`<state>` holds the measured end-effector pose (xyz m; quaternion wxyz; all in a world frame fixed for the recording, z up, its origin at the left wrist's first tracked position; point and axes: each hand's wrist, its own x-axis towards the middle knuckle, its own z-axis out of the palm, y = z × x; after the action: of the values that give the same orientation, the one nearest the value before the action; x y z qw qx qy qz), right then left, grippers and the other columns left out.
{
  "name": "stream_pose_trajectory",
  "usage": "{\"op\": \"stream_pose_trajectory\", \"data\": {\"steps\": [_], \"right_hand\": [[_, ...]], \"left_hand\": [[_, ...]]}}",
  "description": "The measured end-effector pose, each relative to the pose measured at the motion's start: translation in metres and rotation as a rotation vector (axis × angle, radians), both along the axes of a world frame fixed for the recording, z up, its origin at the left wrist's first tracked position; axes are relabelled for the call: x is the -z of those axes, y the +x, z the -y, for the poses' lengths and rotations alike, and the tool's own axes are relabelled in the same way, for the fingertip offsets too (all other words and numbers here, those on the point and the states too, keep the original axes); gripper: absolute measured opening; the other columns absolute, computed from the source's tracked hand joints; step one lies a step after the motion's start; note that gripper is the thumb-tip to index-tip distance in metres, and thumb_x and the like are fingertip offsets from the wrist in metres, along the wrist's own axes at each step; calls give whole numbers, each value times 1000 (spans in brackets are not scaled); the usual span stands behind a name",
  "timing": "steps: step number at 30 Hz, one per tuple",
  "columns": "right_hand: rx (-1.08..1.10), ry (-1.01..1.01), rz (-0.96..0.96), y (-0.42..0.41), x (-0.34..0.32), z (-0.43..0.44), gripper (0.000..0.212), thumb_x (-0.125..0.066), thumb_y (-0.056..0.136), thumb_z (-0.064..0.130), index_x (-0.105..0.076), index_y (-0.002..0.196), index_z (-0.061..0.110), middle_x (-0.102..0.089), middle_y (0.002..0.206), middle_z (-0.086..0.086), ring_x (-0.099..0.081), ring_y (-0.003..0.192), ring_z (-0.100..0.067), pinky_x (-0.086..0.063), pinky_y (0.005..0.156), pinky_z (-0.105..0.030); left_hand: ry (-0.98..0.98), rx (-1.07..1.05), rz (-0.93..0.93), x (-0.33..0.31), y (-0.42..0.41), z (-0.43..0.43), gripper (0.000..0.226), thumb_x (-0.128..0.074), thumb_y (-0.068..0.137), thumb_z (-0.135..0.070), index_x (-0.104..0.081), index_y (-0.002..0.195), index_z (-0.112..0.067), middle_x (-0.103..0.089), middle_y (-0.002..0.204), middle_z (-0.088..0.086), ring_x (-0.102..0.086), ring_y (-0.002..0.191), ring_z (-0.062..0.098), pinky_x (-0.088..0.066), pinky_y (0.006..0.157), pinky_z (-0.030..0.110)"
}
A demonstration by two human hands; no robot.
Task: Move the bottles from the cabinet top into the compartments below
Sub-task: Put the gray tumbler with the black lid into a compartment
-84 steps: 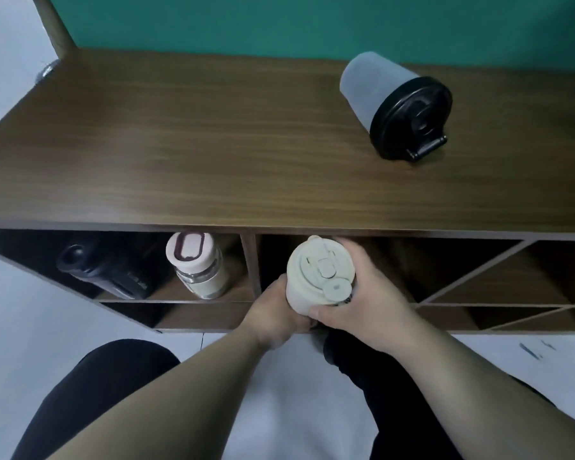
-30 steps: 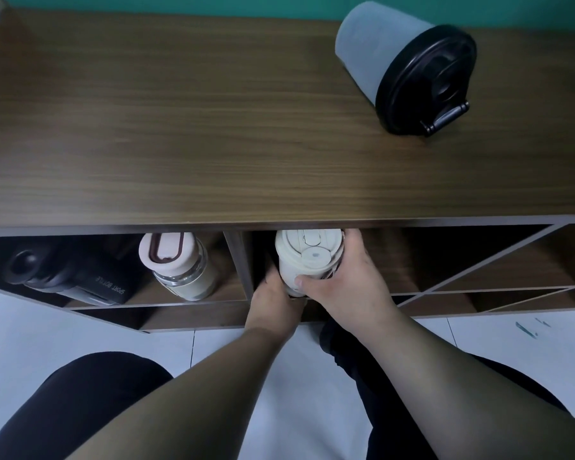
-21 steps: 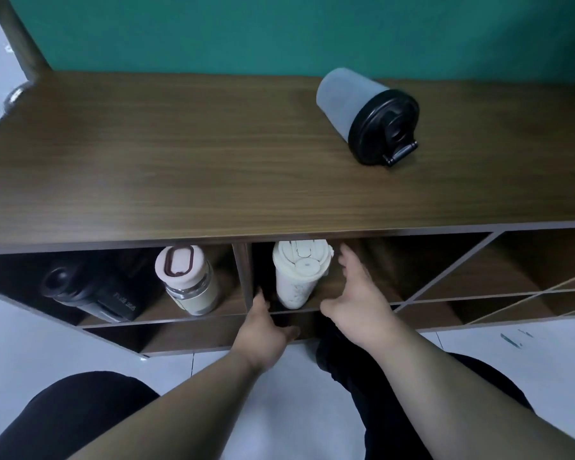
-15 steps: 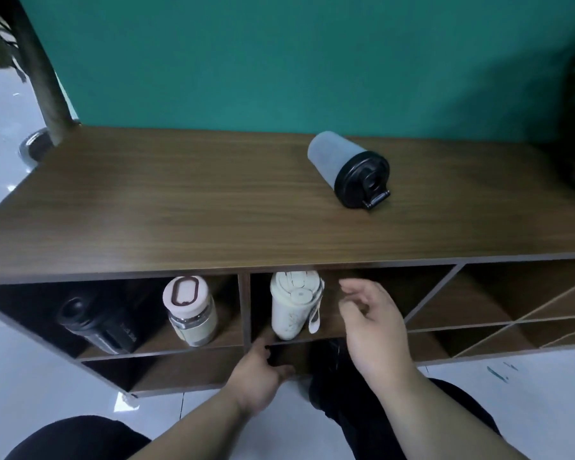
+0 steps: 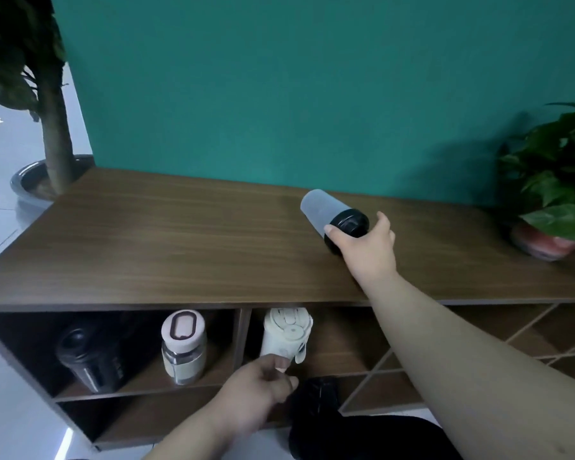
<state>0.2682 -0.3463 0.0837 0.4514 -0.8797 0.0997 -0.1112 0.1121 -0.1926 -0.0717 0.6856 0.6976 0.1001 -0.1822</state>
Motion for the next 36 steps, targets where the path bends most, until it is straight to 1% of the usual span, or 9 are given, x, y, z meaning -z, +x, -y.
{"op": "stream_pose_trajectory", "data": {"steps": [3, 10, 14, 21, 25, 27, 29, 32, 36], "right_hand": [[22, 65, -19, 16, 6, -9, 116, -80, 67, 59, -17, 157, 23, -33, 158, -5, -47, 135, -31, -40, 94, -38], [33, 211, 52, 2, 22, -12, 94, -80, 65, 49, -36, 146, 30, -54, 135, 4, -57, 109, -18, -45, 85, -33], [-167, 339, 43, -54, 25, 10, 90, -85, 67, 34, -40, 145, 35, -59, 123, 15, -59, 115, -13, -46, 99, -35], [-611, 558, -17, -126, 46, 94, 89, -84, 50, 18, -59, 135, 27, -67, 122, -2, -66, 108, -21, -54, 86, -31], [-717, 203, -166, -130, 56, 125, 91, -89, 51, 23, -57, 134, 44, -62, 129, 5, -62, 119, -20, -49, 94, -29], [-794, -116, -264, -125, 61, 123, 93, -88, 56, 27, -49, 136, 52, -48, 135, 20, -52, 128, -6, -43, 101, -22], [-869, -286, -337, -119, 67, 114, 94, -85, 60, 24, -44, 141, 46, -38, 137, 28, -42, 130, 4, -39, 105, -19], [-909, -341, -302, -109, 81, 105, 90, -81, 63, 21, -45, 142, 41, -31, 143, 23, -37, 135, 3, -39, 106, -20], [-818, -260, -288, -104, 103, 104, 98, -85, 70, 26, -29, 148, 44, -10, 155, 30, -27, 140, 9, -33, 104, -10]], "left_hand": [[-16, -19, 18, -6, 4, -5, 35, -75, 72, -33, -68, 105, -22, -71, 82, 0, -63, 73, 11, -45, 68, 22], [24, 7, 35, 0, 9, -6, 14, -73, 94, -19, -68, 106, -25, -70, 84, 0, -64, 75, 9, -46, 72, 21], [60, 27, 48, -6, 8, -4, 17, -72, 95, -24, -67, 111, -28, -71, 93, -1, -69, 82, 10, -49, 75, 22], [11, 98, 15, -5, 0, 6, 28, -73, 90, -16, -68, 116, -26, -70, 86, -11, -68, 88, 10, -53, 82, 26], [-94, 157, -35, 0, 0, 8, 57, -69, 67, -13, -65, 122, -27, -73, 92, -8, -70, 88, 11, -52, 84, 30], [-132, 186, -63, 10, 3, 9, 77, -71, 64, -7, -55, 137, -25, -68, 113, 5, -67, 90, 18, -53, 81, 30], [-83, 281, -52, 26, 6, 13, 95, -84, 62, -11, -46, 146, -32, -60, 133, 10, -68, 109, 23, -58, 94, 32], [37, 296, -13, 51, 10, 31, 100, -92, 56, -22, -48, 146, -34, -65, 133, 3, -69, 119, 23, -58, 101, 45], [101, 152, 1, 73, 22, 58, 93, -91, 60, -16, -48, 141, -29, -71, 121, 1, -75, 103, 22, -65, 83, 47]]}}
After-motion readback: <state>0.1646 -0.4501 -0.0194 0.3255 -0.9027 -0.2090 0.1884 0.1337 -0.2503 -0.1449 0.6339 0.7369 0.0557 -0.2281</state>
